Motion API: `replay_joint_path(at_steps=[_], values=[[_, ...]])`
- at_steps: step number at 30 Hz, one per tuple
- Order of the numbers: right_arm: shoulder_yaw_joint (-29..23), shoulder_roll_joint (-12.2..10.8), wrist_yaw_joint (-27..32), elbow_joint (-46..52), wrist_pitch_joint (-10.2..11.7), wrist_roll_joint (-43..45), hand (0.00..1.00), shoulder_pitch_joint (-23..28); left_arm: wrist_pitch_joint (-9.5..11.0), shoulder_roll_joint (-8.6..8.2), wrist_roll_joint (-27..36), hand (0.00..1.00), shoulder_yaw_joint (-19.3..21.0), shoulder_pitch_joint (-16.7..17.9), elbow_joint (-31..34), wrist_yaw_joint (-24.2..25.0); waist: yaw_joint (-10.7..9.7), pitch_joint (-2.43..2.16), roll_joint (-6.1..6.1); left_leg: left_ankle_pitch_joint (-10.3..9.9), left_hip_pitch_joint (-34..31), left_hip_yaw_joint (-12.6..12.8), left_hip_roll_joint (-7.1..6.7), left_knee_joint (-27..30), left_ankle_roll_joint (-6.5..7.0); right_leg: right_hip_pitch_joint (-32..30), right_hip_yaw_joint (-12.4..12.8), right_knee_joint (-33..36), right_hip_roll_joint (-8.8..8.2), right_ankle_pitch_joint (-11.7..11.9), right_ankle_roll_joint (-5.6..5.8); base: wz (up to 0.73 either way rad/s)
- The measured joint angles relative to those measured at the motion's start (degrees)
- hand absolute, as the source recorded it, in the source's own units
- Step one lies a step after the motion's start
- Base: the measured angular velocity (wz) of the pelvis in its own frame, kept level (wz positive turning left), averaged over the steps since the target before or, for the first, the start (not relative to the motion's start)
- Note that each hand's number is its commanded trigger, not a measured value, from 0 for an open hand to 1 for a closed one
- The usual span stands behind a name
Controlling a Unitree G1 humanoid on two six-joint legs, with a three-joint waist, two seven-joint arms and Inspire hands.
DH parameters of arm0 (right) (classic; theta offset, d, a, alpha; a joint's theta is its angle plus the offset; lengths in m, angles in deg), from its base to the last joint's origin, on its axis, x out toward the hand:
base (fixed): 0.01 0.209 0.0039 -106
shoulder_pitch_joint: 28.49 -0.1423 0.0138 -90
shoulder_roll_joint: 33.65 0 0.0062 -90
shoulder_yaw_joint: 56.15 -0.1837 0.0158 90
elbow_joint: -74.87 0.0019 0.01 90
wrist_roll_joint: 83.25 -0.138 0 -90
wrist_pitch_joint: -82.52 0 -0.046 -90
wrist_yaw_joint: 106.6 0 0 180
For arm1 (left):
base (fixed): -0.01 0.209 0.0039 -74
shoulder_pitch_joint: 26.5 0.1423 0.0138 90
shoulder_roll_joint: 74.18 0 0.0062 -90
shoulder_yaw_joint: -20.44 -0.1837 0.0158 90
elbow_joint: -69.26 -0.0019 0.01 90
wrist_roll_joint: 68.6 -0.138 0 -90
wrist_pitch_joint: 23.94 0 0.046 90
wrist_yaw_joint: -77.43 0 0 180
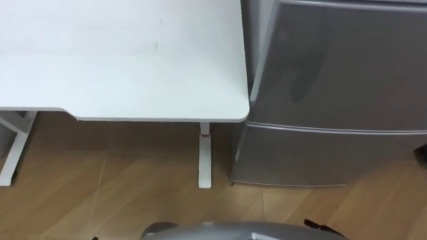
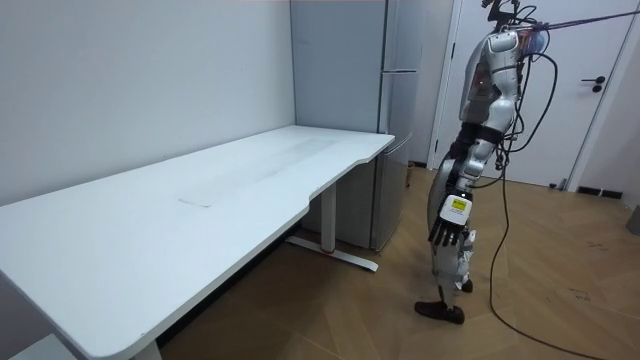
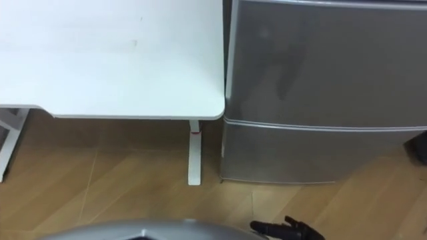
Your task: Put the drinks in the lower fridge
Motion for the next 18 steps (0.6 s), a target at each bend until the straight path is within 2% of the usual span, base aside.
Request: replay_joint_path(at_steps=[5, 9, 14, 18], values=[[-0.98, -0.05, 0.90, 0.11, -1.08, -0.50, 0.00, -0.03, -1.75, -0.72, -1.76, 0.00, 0.10, -0.02, -0.30, 0.48, -0.04, -0.04, 0.90, -0.02, 0.18, -0.97, -0.65, -0.27, 0.05, 0.32, -0.52, -0.03, -0.73, -0.26, 0.45, 0.06], [-0.46, -0.66, 1.91, 0.03, -1.18, -0.60, 0.00, -0.45, -2.42, -0.98, -1.74, 0.00, -0.03, -0.18, -1.61, 1.61, -0.03, -0.03, 0.52, -0.02, 0.33, -1.83, -0.96, -0.63, 0.05, 0.78, -1.13, -0.29, -0.86, -0.36, 0.64, 0.08], [0.61, -1.06, 2.78, -2.00, -2.70, -0.28, 0.00, -2.72, -4.14, -1.09, -4.41, 0.00, 0.13, -1.45, -1.92, 4.09, 0.31, -0.01, 0.15, -0.02, -0.04, -2.52, -1.20, -0.71, 0.05, 0.92, -1.76, -0.58, -0.62, -0.29, 0.76, 0.08], [1.95, -1.24, 3.57, -2.30, -3.71, 0.50, 0.00, -4.31, -4.54, -1.07, -4.45, 0.00, 0.04, -2.35, -1.90, 5.34, 0.31, 0.00, 0.06, -0.03, -0.07, -2.97, -1.40, -0.86, 0.06, 0.91, -1.93, -0.66, -0.98, -0.35, 0.88, 0.01]])
